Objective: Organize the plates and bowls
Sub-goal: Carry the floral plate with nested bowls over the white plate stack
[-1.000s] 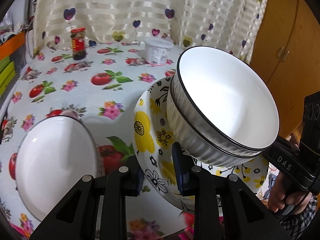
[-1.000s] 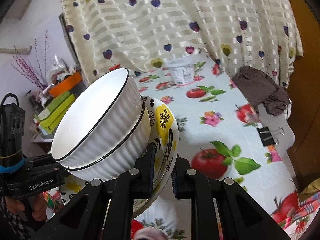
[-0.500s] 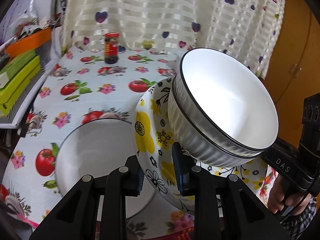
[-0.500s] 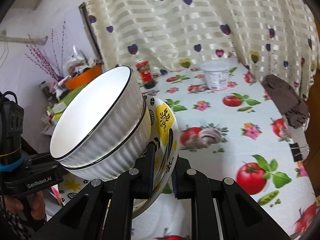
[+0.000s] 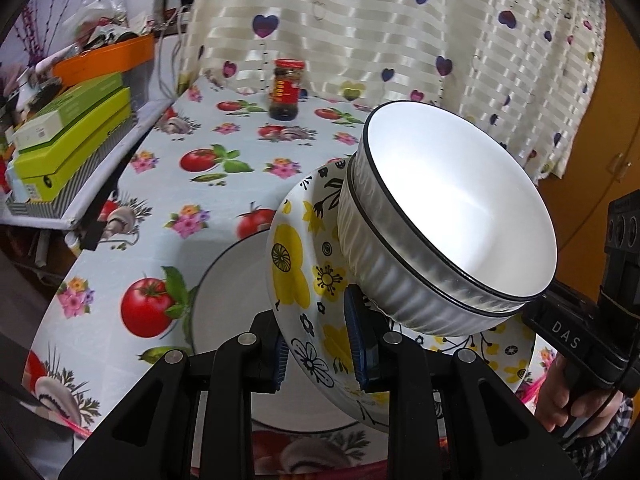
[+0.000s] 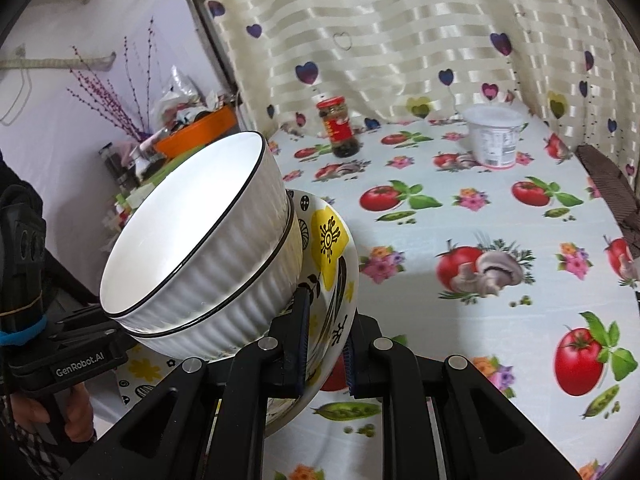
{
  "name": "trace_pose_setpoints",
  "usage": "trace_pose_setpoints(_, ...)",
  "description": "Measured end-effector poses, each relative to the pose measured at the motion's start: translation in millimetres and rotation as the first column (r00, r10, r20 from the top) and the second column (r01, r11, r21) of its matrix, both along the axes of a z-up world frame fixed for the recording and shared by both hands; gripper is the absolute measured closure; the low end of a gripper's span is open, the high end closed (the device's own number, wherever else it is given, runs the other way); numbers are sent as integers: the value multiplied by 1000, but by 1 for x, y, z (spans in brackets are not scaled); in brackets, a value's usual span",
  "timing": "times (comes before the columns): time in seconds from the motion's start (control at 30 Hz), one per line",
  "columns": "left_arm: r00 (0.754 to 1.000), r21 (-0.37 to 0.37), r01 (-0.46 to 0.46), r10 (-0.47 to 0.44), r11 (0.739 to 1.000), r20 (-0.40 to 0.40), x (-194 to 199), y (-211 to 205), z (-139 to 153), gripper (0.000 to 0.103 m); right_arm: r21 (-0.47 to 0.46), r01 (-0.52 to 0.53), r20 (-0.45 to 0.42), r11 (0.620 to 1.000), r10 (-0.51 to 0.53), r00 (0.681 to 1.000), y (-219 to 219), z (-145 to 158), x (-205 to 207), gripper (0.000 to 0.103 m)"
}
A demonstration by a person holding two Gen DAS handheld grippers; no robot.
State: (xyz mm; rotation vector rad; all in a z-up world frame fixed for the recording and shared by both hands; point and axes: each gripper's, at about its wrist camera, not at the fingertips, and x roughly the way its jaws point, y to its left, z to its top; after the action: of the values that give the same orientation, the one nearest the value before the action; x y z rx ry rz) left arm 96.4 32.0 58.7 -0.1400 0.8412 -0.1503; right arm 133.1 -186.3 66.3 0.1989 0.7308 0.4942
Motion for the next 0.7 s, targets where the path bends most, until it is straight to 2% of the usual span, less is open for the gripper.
trace_pose_setpoints(0.4, 997, -6, -72, 71, 997, -27, -2, 37, -19, 78, -1, -60, -42, 998, 60, 997, 40, -17, 10, 89)
trace_pose_setpoints(0.7, 996, -6, -81, 81, 997, -48, -2, 47, -31, 78, -12, -73, -61, 997, 72, 996, 51, -26, 12, 89)
